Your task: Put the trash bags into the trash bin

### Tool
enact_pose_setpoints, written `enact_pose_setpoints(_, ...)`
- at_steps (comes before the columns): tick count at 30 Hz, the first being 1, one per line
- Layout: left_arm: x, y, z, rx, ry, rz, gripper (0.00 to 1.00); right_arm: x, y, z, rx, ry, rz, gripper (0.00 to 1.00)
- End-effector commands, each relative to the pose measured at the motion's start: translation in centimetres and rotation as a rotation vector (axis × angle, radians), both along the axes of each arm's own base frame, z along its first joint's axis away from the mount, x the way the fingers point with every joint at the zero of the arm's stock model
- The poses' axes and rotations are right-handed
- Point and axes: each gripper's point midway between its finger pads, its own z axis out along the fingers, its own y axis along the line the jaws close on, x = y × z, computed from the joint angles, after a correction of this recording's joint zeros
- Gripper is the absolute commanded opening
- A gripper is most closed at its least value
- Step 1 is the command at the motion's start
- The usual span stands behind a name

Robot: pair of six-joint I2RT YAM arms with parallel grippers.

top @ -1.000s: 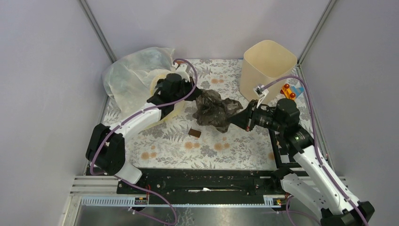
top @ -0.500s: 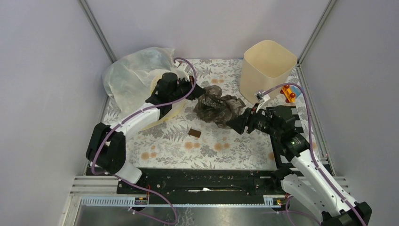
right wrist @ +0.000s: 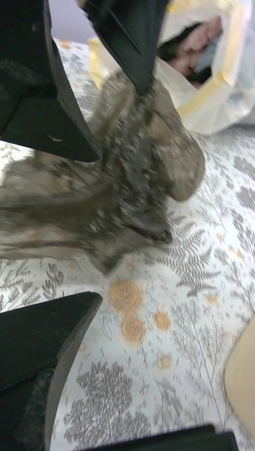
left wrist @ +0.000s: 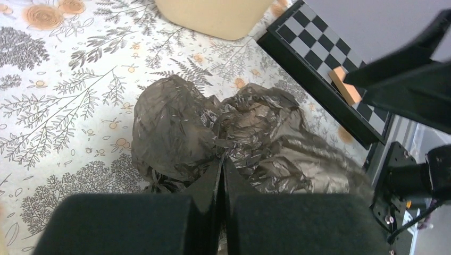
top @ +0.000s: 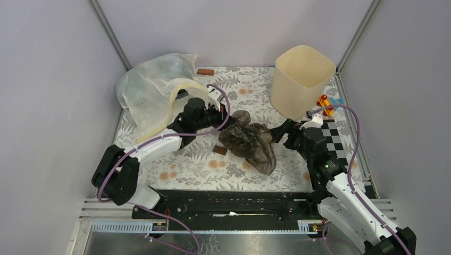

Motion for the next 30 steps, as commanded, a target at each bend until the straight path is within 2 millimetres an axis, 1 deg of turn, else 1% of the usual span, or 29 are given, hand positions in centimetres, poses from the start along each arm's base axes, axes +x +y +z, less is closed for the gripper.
enact_pose_setpoints(1,-1.4,0.3,2.5,-0.016,-0.165,-0.047,0.0,1.5,-2.0,-0.5,0.001,0.007,-0.167,0.97)
enact_pose_setpoints(4,-2.3,0.9,2.4,-0.023,-0.201,-0.046,0.0,1.7,-0.5,-1.2,0.026,0.044,-0.103,0.95)
enact_pose_setpoints(7,-2.6,1.3,2.1,-0.02,-0.199,-0.036,0.0,1.5,1.0,-2.0,0.053,0.089,-0.04,0.93)
enact_pose_setpoints(9,-2.7,1.3,1.8,-0.015,-0.189,-0.036,0.0,1.6,2.4,-1.5,0.082,0.067,0.031,0.9)
enact_pose_setpoints(12,-2.6,1.3,1.3,-0.01,-0.18,-0.034,0.0,0.7,4.5,-0.9,0.109,0.044,0.178,0.88)
enact_pose_setpoints(13,-2.5,1.3,1.3,-0.009,-0.18,-0.033,0.0,0.4,4.9,-0.8,0.112,0.038,0.212,0.87)
enact_pose_setpoints(15,-2.4,1.3,1.1,-0.004,-0.181,-0.033,0.0,0.0,5.5,-0.7,0.107,0.03,0.265,0.86)
enact_pose_setpoints(17,-2.4,1.3,1.0,-0.002,-0.181,-0.032,0.0,-0.2,5.8,-1.2,0.09,0.048,0.295,0.86)
enact_pose_setpoints(20,-2.4,1.3,1.2,-0.005,-0.184,-0.03,0.0,-0.1,5.7,-2.9,0.043,0.095,0.304,0.85)
enact_pose_setpoints(23,-2.5,1.3,1.5,-0.012,-0.189,-0.028,0.0,-0.2,5.7,-4.8,0.007,0.146,0.323,0.8)
enact_pose_setpoints(25,-2.5,1.4,1.6,-0.012,-0.193,-0.023,0.0,-0.4,6.0,-5.6,0.0,0.174,0.344,0.76)
enact_pose_setpoints(26,-2.4,1.5,1.7,-0.012,-0.196,-0.02,0.0,-0.5,6.2,-5.9,0.001,0.188,0.357,0.71)
enact_pose_setpoints(27,-2.4,1.6,1.7,-0.011,-0.198,-0.014,0.0,-0.5,6.2,-6.0,0.001,0.193,0.361,0.62)
enact_pose_setpoints(28,-2.3,1.6,1.7,-0.01,-0.198,-0.009,0.0,-0.5,6.3,-6.0,0.004,0.197,0.361,0.44)
enact_pose_setpoints(29,-2.2,1.7,1.8,-0.008,-0.199,-0.002,0.0,-0.4,6.3,-5.9,0.007,0.195,0.36,0.31)
enact_pose_setpoints(30,-2.1,1.8,1.8,-0.008,-0.199,0.007,0.0,-0.4,6.3,-5.6,0.011,0.187,0.358,0.2)
